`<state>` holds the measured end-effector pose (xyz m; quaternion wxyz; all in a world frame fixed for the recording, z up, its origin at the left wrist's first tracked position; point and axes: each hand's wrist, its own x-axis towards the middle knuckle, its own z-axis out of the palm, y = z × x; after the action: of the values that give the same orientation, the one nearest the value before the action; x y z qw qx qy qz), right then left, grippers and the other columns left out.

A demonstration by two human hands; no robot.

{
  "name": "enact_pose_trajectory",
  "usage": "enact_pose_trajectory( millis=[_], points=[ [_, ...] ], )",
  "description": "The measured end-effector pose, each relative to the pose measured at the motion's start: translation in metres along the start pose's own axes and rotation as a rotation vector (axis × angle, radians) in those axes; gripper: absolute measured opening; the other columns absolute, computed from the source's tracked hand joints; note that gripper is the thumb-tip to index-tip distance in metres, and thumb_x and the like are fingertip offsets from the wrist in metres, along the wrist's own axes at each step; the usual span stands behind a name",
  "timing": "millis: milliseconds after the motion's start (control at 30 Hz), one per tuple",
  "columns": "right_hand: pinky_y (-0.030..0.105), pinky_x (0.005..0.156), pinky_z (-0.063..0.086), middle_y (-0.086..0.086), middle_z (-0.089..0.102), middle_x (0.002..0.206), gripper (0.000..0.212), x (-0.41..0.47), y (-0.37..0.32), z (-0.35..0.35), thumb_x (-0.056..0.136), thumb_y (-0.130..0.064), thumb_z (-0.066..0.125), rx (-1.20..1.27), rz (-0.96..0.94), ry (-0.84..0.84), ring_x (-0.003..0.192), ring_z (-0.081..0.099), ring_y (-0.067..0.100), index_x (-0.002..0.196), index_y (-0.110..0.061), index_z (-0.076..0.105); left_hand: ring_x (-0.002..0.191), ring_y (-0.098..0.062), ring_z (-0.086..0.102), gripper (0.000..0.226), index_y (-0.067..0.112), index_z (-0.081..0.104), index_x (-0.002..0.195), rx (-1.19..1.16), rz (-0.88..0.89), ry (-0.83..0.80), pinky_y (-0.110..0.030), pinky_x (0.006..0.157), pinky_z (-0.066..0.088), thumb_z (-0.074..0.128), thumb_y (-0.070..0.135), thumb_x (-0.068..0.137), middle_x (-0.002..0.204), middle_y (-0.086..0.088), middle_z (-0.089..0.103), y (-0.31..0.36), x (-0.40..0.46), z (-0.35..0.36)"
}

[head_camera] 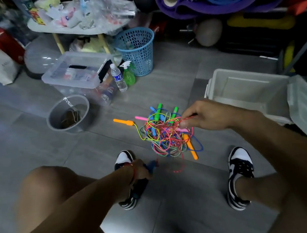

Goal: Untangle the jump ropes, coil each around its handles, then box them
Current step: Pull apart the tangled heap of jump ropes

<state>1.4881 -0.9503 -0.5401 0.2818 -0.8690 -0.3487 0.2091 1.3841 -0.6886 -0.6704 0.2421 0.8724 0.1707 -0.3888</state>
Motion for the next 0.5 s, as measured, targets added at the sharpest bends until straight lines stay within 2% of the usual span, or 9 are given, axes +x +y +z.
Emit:
enact_pose_trajectory(
  millis=[67, 100, 167, 233, 300, 367, 433, 467, 500],
  points=[
    [0.023, 0.061, 0.041, 0.000, 0.056, 0.061, 0.024, 0.001, -0.006, 0.014, 0.094, -0.039, 0.067, -0.082, -0.005, -0.059, 0.058, 0.047, 0.007, 0.081, -0.020, 0.071, 0.108, -0.029, 0.056, 0.066, 0.006, 0.055, 0.130, -0.104, 0.071, -0.089, -0.027, 0.080, 0.045, 0.074, 0.048, 0.083, 0.107, -0.007, 0.054, -0.001, 0.006, 0.004],
    [0.025, 0.062, 0.041, -0.001, 0.051, 0.059, 0.027, 0.002, -0.007, 0.022, 0.095, -0.038, 0.066, -0.128, -0.008, -0.082, 0.057, 0.045, 0.010, 0.074, -0.022, 0.065, 0.104, -0.022, 0.058, 0.051, 0.008, 0.053, 0.132, -0.173, 0.159, -0.013, -0.025, 0.078, 0.048, 0.070, 0.031, 0.090, 0.109, -0.005, 0.054, 0.003, 0.007, 0.003],
    [0.033, 0.066, 0.044, -0.004, 0.049, 0.058, 0.030, 0.002, -0.010, 0.038, 0.095, -0.038, 0.064, -0.224, -0.011, -0.108, 0.057, 0.046, 0.009, 0.067, -0.027, 0.058, 0.099, -0.001, 0.063, 0.049, 0.003, 0.053, 0.136, -0.311, 0.371, 0.025, -0.009, 0.078, 0.046, 0.059, -0.008, 0.089, 0.119, -0.007, 0.059, 0.020, -0.003, 0.004],
    [0.034, 0.067, 0.041, -0.002, 0.053, 0.064, 0.027, 0.005, -0.011, 0.048, 0.095, -0.040, 0.062, -0.340, -0.021, -0.112, 0.064, 0.048, 0.014, 0.075, -0.021, 0.063, 0.097, -0.005, 0.067, 0.032, 0.003, 0.062, 0.123, -0.402, 0.521, -0.021, -0.015, 0.085, 0.047, 0.062, -0.001, 0.090, 0.108, -0.008, 0.071, 0.045, -0.030, 0.004],
    [0.032, 0.065, 0.037, 0.001, 0.058, 0.068, 0.033, 0.008, -0.003, 0.053, 0.094, -0.047, 0.062, -0.372, -0.012, -0.126, 0.071, 0.051, 0.020, 0.076, -0.018, 0.063, 0.082, -0.014, 0.066, 0.012, 0.008, 0.066, 0.105, -0.359, 0.664, 0.013, -0.029, 0.087, 0.049, 0.059, 0.015, 0.099, 0.078, -0.002, 0.071, 0.046, -0.042, 0.005],
    [0.031, 0.066, 0.038, 0.001, 0.056, 0.067, 0.040, 0.005, 0.020, 0.053, 0.090, -0.053, 0.063, -0.414, 0.050, -0.185, 0.076, 0.055, 0.021, 0.071, -0.018, 0.057, 0.069, -0.011, 0.062, 0.022, 0.004, 0.067, 0.093, -0.262, 0.651, -0.020, -0.028, 0.078, 0.050, 0.051, 0.016, 0.103, 0.064, 0.003, 0.065, 0.032, -0.042, 0.000],
    [0.034, 0.087, 0.045, -0.002, 0.063, 0.085, 0.030, -0.001, 0.050, 0.045, 0.092, -0.051, 0.060, -0.537, 0.145, -0.252, 0.102, 0.060, 0.023, 0.084, -0.023, 0.063, 0.065, -0.009, 0.063, 0.025, 0.001, 0.068, 0.087, -0.133, 0.626, -0.095, -0.021, 0.073, 0.050, 0.050, 0.009, 0.103, 0.063, 0.000, 0.067, 0.012, -0.037, -0.015],
    [0.039, 0.105, 0.038, -0.004, 0.066, 0.100, 0.022, -0.005, 0.066, 0.042, 0.094, -0.049, 0.056, -0.599, 0.208, -0.256, 0.120, 0.053, 0.021, 0.095, -0.029, 0.066, 0.065, -0.010, 0.064, 0.025, 0.003, 0.069, 0.085, -0.048, 0.638, -0.120, -0.020, 0.072, 0.050, 0.051, 0.006, 0.102, 0.065, -0.001, 0.069, 0.003, -0.037, -0.025],
    [0.046, 0.116, 0.024, -0.007, 0.064, 0.114, 0.020, -0.009, 0.078, 0.038, 0.097, -0.047, 0.052, -0.652, 0.280, -0.251, 0.134, 0.042, 0.020, 0.105, -0.035, 0.066, 0.067, -0.011, 0.066, 0.025, 0.007, 0.070, 0.083, 0.000, 0.595, -0.148, -0.021, 0.073, 0.052, 0.052, 0.003, 0.100, 0.066, -0.001, 0.071, -0.004, -0.033, -0.035]
  ],
)
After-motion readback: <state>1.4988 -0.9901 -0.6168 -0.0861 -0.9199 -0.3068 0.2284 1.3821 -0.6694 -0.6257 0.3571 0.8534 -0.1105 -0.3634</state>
